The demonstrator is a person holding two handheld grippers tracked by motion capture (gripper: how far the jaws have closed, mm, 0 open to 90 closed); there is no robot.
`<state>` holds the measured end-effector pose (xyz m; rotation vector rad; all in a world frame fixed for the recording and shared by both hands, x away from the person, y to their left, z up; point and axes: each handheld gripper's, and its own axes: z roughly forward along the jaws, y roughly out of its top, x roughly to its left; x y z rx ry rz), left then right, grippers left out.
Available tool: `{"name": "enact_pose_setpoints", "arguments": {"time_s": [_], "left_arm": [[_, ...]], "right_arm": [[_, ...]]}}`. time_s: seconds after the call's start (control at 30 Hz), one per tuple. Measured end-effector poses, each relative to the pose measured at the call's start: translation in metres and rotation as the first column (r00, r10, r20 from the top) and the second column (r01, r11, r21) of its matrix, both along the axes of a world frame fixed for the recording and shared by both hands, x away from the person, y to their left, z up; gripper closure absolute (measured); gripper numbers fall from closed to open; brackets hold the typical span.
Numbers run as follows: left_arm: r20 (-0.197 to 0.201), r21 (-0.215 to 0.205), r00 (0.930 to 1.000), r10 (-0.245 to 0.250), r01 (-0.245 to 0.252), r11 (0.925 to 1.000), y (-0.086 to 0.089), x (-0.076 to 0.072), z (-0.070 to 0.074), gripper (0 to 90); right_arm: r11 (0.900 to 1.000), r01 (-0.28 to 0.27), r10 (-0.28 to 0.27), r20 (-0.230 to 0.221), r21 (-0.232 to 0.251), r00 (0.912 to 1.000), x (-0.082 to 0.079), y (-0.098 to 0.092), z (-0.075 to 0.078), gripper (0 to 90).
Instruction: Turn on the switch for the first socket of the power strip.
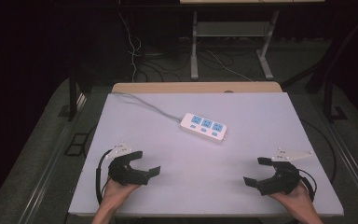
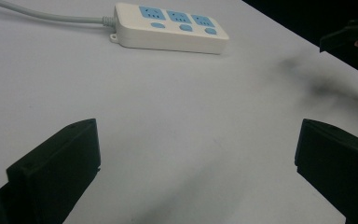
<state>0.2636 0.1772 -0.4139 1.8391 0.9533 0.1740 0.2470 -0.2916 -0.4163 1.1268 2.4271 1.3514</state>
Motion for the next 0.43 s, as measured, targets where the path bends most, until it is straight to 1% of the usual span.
{"name": "enact_pose_setpoints", "arguments": {"time_s": [0.2, 0.23, 0.43], "left_arm": [[0.013, 0.012, 0.9998, -0.014, 0.014, 0.9998, -0.003, -0.006, -0.003, 0.0], [0.015, 0.009, 0.9998, -0.015, 0.015, 0.9998, -0.003, -0.007, -0.003, 0.0], [0.015, 0.02, 0.9996, -0.023, 0.023, 0.9995, -0.004, -0.011, -0.007, 0.0]], "right_arm": [[1.0, 0.0, 0.0, -0.003, 0.003, 1.0, 0.0, 0.001, 0.0, 0.4], [1.0, 0.0, 0.0, -0.004, 0.004, 1.0, 0.0, 0.001, -0.001, 0.4], [1.0, 0.0, 0.0, -0.006, 0.012, 1.0, 0.0, 0.001, -0.001, 0.4]]}}
